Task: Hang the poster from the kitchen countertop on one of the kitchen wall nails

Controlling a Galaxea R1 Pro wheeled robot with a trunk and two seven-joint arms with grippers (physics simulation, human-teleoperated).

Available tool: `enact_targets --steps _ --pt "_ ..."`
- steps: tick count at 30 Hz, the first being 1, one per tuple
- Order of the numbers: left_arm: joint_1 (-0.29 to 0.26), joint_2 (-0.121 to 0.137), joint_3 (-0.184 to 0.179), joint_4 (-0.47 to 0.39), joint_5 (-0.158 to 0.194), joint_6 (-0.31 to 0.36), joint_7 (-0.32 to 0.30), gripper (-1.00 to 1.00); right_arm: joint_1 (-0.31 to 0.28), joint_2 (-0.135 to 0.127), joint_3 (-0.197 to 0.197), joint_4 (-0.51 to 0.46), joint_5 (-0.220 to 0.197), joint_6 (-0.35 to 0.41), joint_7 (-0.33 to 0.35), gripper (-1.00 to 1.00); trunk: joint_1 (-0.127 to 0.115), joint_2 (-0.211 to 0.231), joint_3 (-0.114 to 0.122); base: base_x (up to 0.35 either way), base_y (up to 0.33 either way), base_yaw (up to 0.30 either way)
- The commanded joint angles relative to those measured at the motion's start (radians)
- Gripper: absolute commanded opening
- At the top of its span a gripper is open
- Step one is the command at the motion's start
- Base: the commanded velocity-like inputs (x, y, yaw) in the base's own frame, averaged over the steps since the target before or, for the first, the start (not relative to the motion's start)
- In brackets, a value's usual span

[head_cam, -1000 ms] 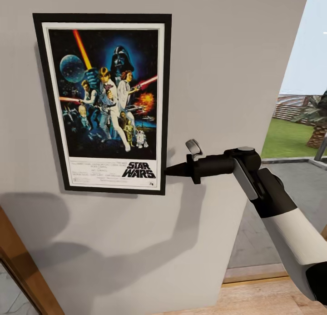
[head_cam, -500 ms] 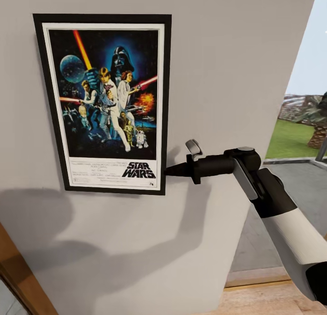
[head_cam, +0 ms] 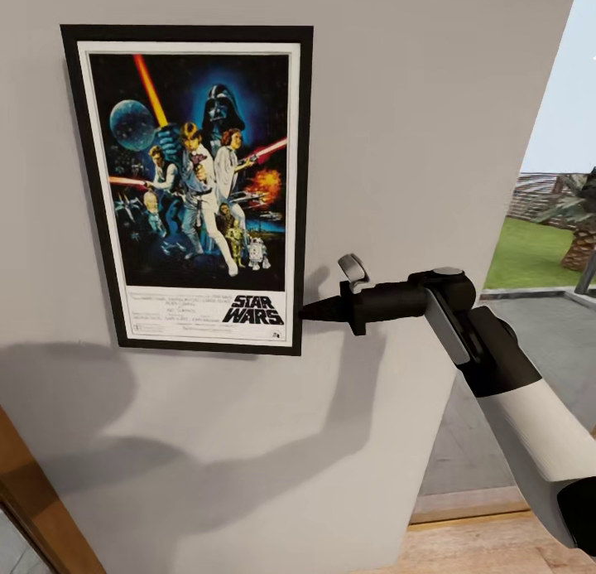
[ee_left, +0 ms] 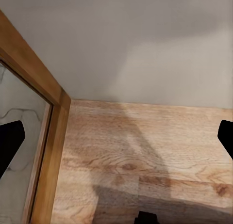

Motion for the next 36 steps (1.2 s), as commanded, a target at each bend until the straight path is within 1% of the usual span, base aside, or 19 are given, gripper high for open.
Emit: enact_targets --steps 1,9,36 --pt "0.000 -0.001 0.004 -0.001 0.000 -0.001 -0.007 1.00 -0.001 -0.001 0.002 0.000 -0.008 0.010 -0.001 -1.00 0.000 -0.001 0.000 0.000 0.000 0.000" --pt "0.000 -0.001 0.004 0.000 0.000 -0.001 -0.007 1.00 -0.001 -0.001 0.002 0.002 -0.008 0.010 -0.002 -1.00 0.000 -0.001 0.000 0.076 0.000 0.000" --pt "0.000 -0.003 0.004 -0.002 0.000 -0.003 -0.007 1.00 0.002 -0.001 0.003 0.006 -0.007 0.006 -0.004 -1.00 0.000 -0.001 0.000 0.002 0.000 0.000"
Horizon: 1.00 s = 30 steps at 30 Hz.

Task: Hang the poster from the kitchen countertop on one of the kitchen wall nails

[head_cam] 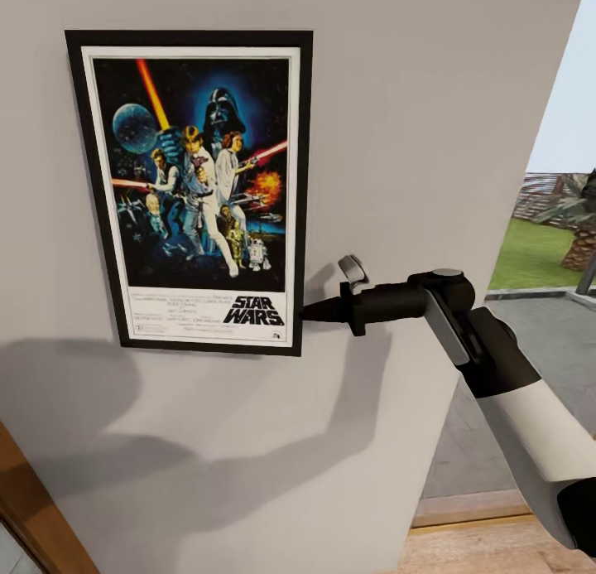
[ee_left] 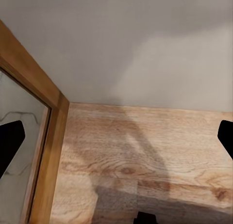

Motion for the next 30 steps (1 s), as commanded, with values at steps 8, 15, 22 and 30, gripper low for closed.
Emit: enact_targets --steps 8,15,22,30 --pt "0.000 -0.001 0.004 -0.001 0.000 -0.001 -0.007 1.00 -0.001 -0.001 0.002 0.000 -0.008 0.010 -0.001 -1.00 0.000 -0.001 0.000 0.000 0.000 0.000" --pt "0.000 0.001 0.004 0.001 0.000 -0.001 -0.006 1.00 0.001 -0.001 0.002 0.000 -0.008 0.010 -0.002 -1.00 0.000 -0.001 0.000 0.000 0.000 0.000" --pt "0.000 0.002 0.004 0.002 0.000 0.000 -0.006 1.00 0.001 -0.001 0.002 0.000 -0.008 0.010 -0.002 -1.00 0.000 -0.001 0.000 0.118 0.000 0.000" --pt "0.000 0.002 0.004 0.001 0.000 0.000 -0.006 1.00 0.010 -0.002 0.002 0.000 -0.009 0.010 -0.002 1.00 0.000 -0.001 0.000 0.058 0.000 0.000"
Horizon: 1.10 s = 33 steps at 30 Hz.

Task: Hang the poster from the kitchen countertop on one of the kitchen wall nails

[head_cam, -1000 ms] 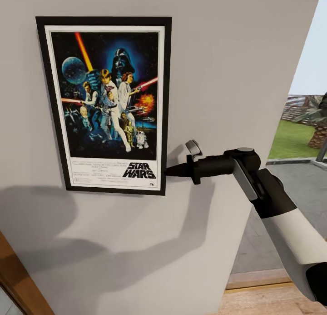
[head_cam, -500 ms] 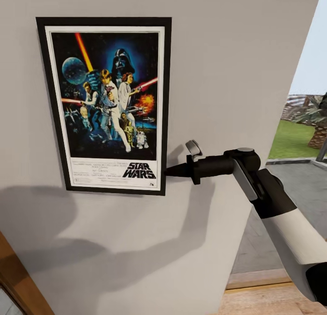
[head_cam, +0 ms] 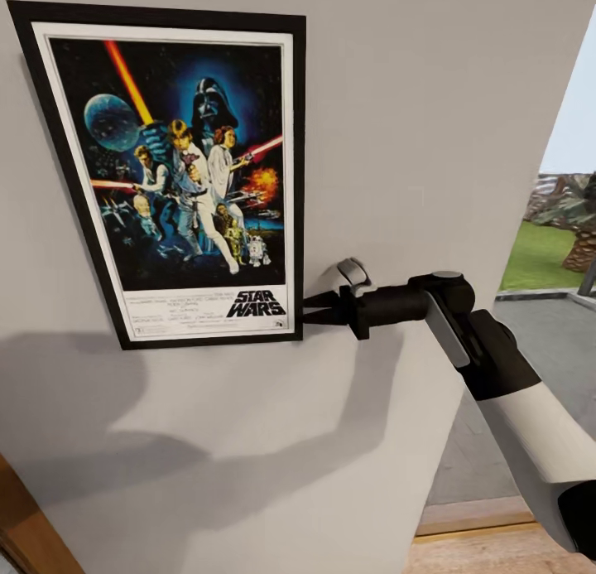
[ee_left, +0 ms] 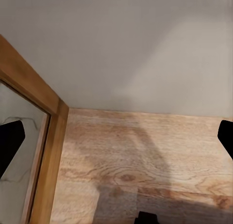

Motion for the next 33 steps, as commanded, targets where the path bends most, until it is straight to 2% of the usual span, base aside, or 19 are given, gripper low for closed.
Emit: enact_targets --steps 1,15,24,29,33 --pt "0.000 -0.001 0.003 -0.001 0.000 -0.001 -0.007 1.00 0.000 -0.001 0.003 0.003 0.015 -0.009 -0.045 1.00 0.001 0.000 0.000 0.008 0.000 0.000" --pt "0.000 0.002 0.004 -0.001 0.000 -0.002 -0.008 1.00 0.001 0.000 0.003 0.001 0.016 -0.008 -0.045 1.00 0.001 0.000 0.000 -0.010 0.000 0.000" --pt "0.000 0.002 0.003 -0.001 0.000 -0.004 -0.007 1.00 0.003 0.000 0.003 -0.002 0.014 -0.010 -0.044 1.00 0.001 0.000 0.000 -0.265 0.000 0.000" --pt "0.000 0.002 0.003 -0.001 0.000 -0.003 -0.008 1.00 0.031 0.000 0.004 -0.013 0.011 -0.026 -0.043 1.00 0.001 0.000 0.000 -0.117 0.000 0.000" --pt "0.000 0.003 0.003 -0.001 0.000 -0.003 -0.008 1.00 0.072 -0.001 0.006 -0.015 0.012 -0.070 -0.028 1.00 0.001 0.000 0.000 -0.025 0.000 0.000"
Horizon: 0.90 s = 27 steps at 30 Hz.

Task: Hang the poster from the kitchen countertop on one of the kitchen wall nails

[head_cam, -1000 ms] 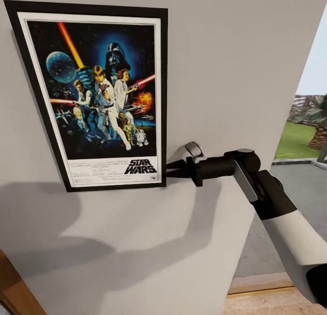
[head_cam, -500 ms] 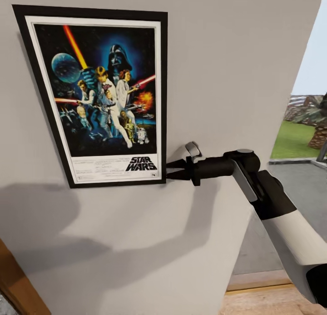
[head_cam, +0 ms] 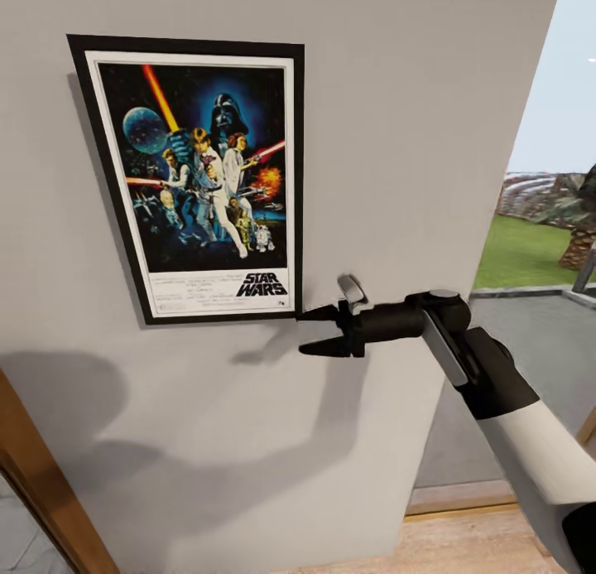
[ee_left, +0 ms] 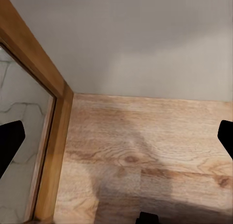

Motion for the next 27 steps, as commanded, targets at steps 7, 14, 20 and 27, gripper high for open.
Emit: enact_targets --steps 7,14,20,27 --pt "0.000 -0.001 0.004 -0.001 0.001 -0.001 -0.008 1.00 0.312 -0.011 0.003 -0.078 0.149 -0.169 0.033 1.00 0.000 -0.001 0.000 -0.005 0.000 0.000" --pt "0.000 -0.001 0.005 -0.001 0.003 -0.001 -0.009 1.00 0.713 -0.040 -0.058 0.123 0.321 -0.567 0.020 1.00 0.000 -0.001 0.000 0.000 0.000 0.000" --pt "0.000 -0.001 0.004 0.001 0.004 0.000 -0.010 1.00 0.779 -0.050 -0.129 0.489 0.331 -0.755 0.009 1.00 0.000 -0.001 0.000 0.000 0.000 0.000" --pt "0.000 -0.002 -0.011 0.057 -0.004 0.001 -0.002 1.00 0.792 -0.038 -0.147 0.986 0.328 -0.812 -0.700 1.00 0.000 -0.001 0.001 0.000 0.000 0.000"
